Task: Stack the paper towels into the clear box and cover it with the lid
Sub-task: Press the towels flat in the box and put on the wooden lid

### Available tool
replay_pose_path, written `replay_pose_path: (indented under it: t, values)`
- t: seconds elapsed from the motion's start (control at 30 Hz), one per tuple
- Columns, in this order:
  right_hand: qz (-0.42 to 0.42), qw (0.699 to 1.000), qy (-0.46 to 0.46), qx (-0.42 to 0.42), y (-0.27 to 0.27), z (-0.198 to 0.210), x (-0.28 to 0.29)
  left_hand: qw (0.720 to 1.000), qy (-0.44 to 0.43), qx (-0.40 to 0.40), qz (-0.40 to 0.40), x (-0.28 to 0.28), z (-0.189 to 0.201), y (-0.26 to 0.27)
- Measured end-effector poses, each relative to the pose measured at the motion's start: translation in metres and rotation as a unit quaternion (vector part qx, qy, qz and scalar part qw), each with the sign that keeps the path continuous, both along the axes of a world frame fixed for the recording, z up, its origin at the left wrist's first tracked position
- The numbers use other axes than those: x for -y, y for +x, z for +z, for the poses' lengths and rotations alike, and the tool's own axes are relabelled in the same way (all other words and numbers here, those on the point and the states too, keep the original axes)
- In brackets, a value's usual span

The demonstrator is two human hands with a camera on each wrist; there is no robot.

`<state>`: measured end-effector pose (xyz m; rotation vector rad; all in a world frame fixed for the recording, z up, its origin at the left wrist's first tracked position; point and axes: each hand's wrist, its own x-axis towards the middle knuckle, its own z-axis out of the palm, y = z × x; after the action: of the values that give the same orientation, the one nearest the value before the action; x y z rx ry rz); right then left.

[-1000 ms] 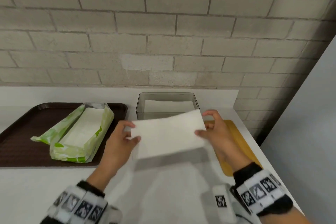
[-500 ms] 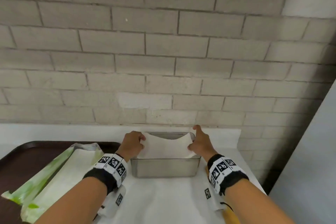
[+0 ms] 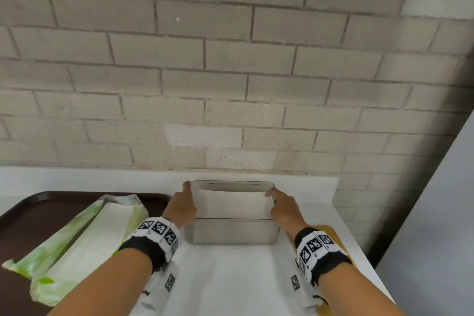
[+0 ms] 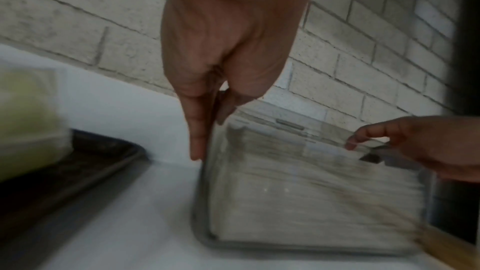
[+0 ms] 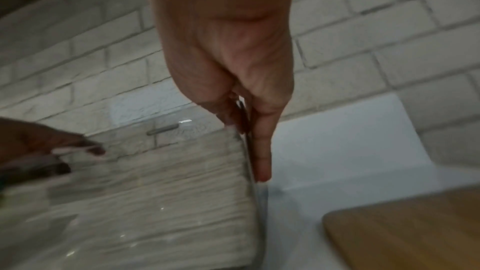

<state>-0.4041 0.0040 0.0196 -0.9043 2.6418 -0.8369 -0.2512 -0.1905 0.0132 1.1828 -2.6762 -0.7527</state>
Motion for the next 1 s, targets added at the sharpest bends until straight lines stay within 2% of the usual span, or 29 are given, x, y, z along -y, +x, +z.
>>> replay_pose_path:
  t: [0.13, 0.23, 0.3, 0.5, 0.6, 0.63, 0.7, 0.77, 0.8, 0.87, 0.9, 1.0]
  values:
    - [0.02, 1.0, 0.006, 0.018, 0.026, 0.015, -0.034, 0.999, -0.002, -0.027, -0.017, -0.02, 0.012, 0.039]
    - [0.022, 0.999, -0.014, -0.022, 0.065, 0.023, -0.078, 0.995, 0.013, -0.096, -0.026, -0.05, 0.009, 0.09]
    - [0.042, 0.999, -0.007, -0.013, 0.098, 0.022, -0.111, 0.992, 0.041, -0.122, -0.021, -0.077, 0.002, 0.13]
    - [0.076, 0.994, 0.024, 0.073, 0.179, 0.001, -0.185, 0.991, 0.091, -0.103, 0.003, -0.146, -0.025, 0.224]
    - [0.101, 0.994, 0.01, 0.051, 0.191, -0.007, -0.196, 0.994, 0.059, -0.089, -0.009, -0.16, -0.026, 0.243]
    - [0.109, 0.994, 0.024, 0.023, 0.192, -0.004, -0.196, 0.996, 0.026, -0.08, -0.021, -0.162, -0.021, 0.246]
    - [0.133, 0.989, 0.035, -0.048, 0.193, 0.009, -0.19, 0.991, -0.094, -0.083, -0.047, -0.166, -0.006, 0.242]
    - [0.201, 0.977, 0.01, -0.074, 0.197, 0.022, -0.174, 0.973, -0.168, -0.121, -0.1, -0.171, 0.009, 0.227]
    - [0.247, 0.966, 0.01, -0.074, 0.2, 0.025, -0.163, 0.967, -0.163, -0.12, -0.155, -0.176, 0.014, 0.217]
    - [0.33, 0.941, 0.048, -0.063, 0.209, 0.021, -0.143, 0.958, -0.094, -0.05, -0.265, -0.185, 0.009, 0.193]
    - [0.36, 0.927, 0.085, -0.059, 0.213, 0.015, -0.135, 0.954, -0.066, -0.001, -0.293, -0.188, 0.005, 0.183]
    - [0.409, 0.887, 0.208, -0.057, 0.212, 0.0, -0.126, 0.94, -0.031, 0.12, -0.317, -0.187, -0.002, 0.173]
